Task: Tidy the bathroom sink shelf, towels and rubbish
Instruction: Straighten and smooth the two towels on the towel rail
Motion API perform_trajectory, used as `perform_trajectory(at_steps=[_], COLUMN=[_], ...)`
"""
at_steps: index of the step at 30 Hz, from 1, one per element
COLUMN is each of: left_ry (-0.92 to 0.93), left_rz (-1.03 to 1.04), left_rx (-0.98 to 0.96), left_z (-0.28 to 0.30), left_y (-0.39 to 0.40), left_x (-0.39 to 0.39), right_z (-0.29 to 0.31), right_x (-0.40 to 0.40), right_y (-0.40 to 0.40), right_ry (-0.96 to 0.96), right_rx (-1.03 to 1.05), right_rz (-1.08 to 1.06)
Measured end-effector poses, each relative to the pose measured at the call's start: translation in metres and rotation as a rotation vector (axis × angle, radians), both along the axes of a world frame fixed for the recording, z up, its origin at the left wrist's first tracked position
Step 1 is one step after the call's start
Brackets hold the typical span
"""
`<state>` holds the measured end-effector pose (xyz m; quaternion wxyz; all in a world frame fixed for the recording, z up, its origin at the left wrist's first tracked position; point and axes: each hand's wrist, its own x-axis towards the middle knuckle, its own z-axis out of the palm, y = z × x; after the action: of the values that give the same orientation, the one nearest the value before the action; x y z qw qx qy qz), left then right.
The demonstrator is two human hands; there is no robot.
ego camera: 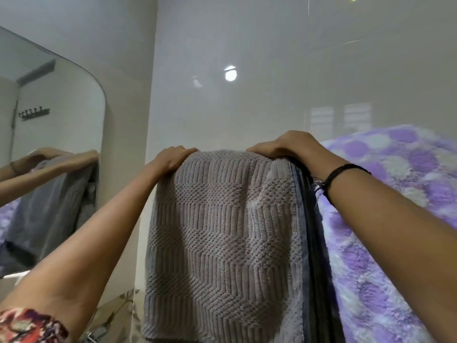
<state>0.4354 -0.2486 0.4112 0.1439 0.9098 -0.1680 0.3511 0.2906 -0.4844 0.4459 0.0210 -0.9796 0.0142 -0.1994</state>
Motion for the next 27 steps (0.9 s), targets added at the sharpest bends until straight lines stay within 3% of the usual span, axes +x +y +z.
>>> perform_trajectory(at_steps=[2,4,6,8,11,15,19,24,27], left_ry=[-0.077,-0.175,-0.247,-0.378,-0.468,-0.339,0.003,0.235,0.168], left_rz=[0.040,0.042,0.023,0.051,0.014,-0.172,-0.335,-0.440,-0.495], left_rx=[-0.024,-0.125,-0.298,-0.292,-0.315,-0.646,-0.853,-0.984,-1.068], left_z=[-0.006,-0.017,-0.030,-0.044,-0.069,-0.107,-0.123,-0.116,-0.107], left_y=[0.002,0.001,-0.003,-0.005,-0.005,-0.006,0.004,0.030,0.041], left_x=[0.003,0.002,-0.006,-0.013,-0.017,-0.029,-0.040,-0.047,-0.048], right_z=[-0.004,-0.008,-0.017,-0.031,-0.055,-0.106,-0.154,-0.187,-0.188], right_x=[0.001,0.008,0.012,0.012,0.004,-0.006,-0.013,-0.023,-0.026], right_y=[0.005,0.009,0.009,0.012,0.014,0.019,0.007,-0.001,0.005], right_ry=[0.082,0.042,-0.175,-0.394,-0.570,-0.632,-0.768,-0.933,-0.928], right_rx=[0.024,0.015,-0.115,-0.220,-0.209,-0.124,0.026,0.492,0.723], right_rz=[0.100,0.095,0.023,-0.003,0.007,0.005,0.009,0.314,0.464])
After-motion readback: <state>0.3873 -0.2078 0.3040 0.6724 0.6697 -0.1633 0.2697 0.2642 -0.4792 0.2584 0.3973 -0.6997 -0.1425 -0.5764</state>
